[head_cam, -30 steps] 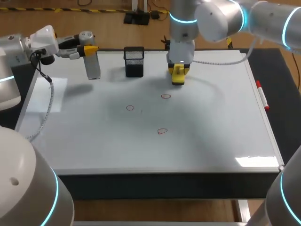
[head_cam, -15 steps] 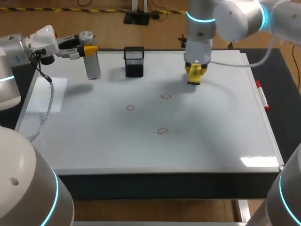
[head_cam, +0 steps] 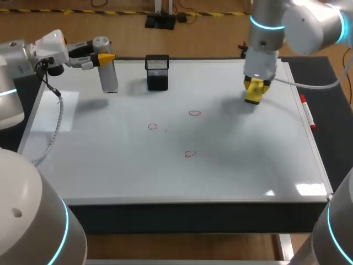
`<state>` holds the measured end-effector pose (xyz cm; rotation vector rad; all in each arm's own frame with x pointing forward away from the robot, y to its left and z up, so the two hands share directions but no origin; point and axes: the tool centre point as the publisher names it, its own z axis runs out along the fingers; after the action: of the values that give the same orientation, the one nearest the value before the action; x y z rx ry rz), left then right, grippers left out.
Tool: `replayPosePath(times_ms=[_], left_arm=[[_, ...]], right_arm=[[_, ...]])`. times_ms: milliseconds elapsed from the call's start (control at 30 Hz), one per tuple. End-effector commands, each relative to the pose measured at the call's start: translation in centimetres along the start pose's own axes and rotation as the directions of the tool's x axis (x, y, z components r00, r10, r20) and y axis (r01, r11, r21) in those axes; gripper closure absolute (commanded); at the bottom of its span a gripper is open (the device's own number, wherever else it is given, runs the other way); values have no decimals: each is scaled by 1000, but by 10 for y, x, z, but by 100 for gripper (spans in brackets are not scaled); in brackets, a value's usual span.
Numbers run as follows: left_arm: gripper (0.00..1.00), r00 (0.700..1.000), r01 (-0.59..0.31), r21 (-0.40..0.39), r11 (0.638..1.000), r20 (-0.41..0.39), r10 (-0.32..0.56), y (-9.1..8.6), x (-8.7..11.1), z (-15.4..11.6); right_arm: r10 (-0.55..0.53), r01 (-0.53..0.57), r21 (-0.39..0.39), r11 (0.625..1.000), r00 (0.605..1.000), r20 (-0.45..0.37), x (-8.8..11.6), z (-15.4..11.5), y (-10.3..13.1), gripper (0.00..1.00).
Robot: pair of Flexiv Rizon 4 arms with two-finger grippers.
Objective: Pick up the inspection probe, press it on each red-marked spot on the whiteboard one by one, put down the probe, pick up the eraser, and wipe off all the red marks.
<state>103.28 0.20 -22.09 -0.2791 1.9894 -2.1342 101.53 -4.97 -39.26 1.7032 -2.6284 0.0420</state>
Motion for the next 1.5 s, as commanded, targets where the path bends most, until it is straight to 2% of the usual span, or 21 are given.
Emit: replayPosePath(times_ms=[33, 200, 300, 433, 1267, 1500], left_arm=[[100, 1000, -1, -1, 1000, 3, 1, -1, 1, 0], [100, 1000, -1, -1, 1000, 3, 1, -1, 1, 0], [100, 1000, -1, -1, 1000, 3, 1, -1, 1, 0], [100, 1000, -1, -1, 1000, 3, 1, -1, 1, 0], [100, 1000, -1, -1, 1000, 3, 1, -1, 1, 0], [100, 999, 11, -7, 1000, -40, -11, 5, 24, 22]], right_arm=[[28, -28, 0, 1000, 999, 21, 30, -2, -1, 100], [77, -76, -26, 997, 996, 43, 51, 1, -3, 100], [92, -90, -43, 995, 995, 48, 56, 4, -2, 100], [95, -92, -63, 994, 994, 46, 58, 7, -2, 100], [107, -105, -60, 993, 994, 35, 58, 8, -2, 100], [107, -105, -60, 993, 994, 35, 58, 8, -2, 100]])
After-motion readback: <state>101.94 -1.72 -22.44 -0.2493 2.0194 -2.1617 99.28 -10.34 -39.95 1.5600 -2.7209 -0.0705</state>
